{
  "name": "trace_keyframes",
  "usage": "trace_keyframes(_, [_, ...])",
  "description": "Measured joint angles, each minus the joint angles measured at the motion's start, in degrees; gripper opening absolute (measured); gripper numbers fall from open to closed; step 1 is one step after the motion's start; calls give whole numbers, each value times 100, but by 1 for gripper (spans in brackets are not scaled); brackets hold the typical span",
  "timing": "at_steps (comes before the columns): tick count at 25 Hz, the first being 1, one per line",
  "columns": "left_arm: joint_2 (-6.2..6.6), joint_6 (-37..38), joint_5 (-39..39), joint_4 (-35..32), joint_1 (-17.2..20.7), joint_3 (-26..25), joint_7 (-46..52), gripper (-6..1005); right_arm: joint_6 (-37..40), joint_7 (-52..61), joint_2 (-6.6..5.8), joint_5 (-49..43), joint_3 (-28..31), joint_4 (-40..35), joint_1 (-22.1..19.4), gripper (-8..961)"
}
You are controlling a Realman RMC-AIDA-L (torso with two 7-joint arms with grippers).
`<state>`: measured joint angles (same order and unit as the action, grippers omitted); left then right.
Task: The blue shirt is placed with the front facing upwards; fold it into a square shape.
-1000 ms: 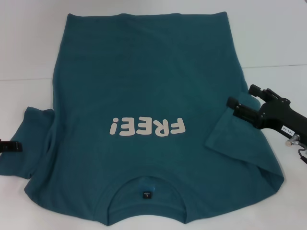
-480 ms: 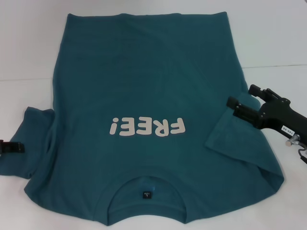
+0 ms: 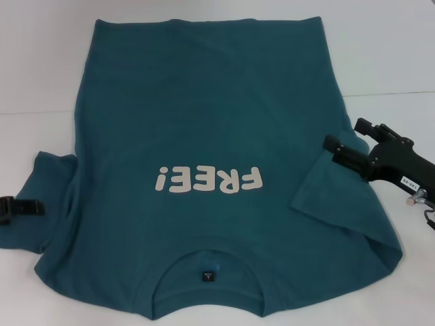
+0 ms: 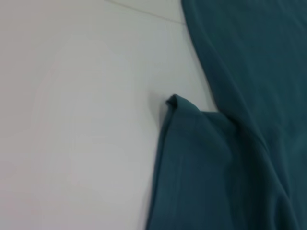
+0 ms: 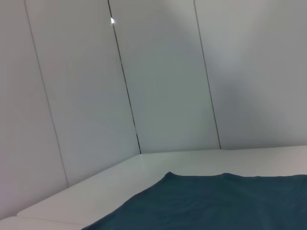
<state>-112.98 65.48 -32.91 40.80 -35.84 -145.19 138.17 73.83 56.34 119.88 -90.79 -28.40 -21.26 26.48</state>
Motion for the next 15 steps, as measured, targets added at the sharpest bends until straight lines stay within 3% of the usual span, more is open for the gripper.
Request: trace_keyframes(15, [62,-267,7,14,98,-7,0,842,0,0,0,0,11,61,-3,916])
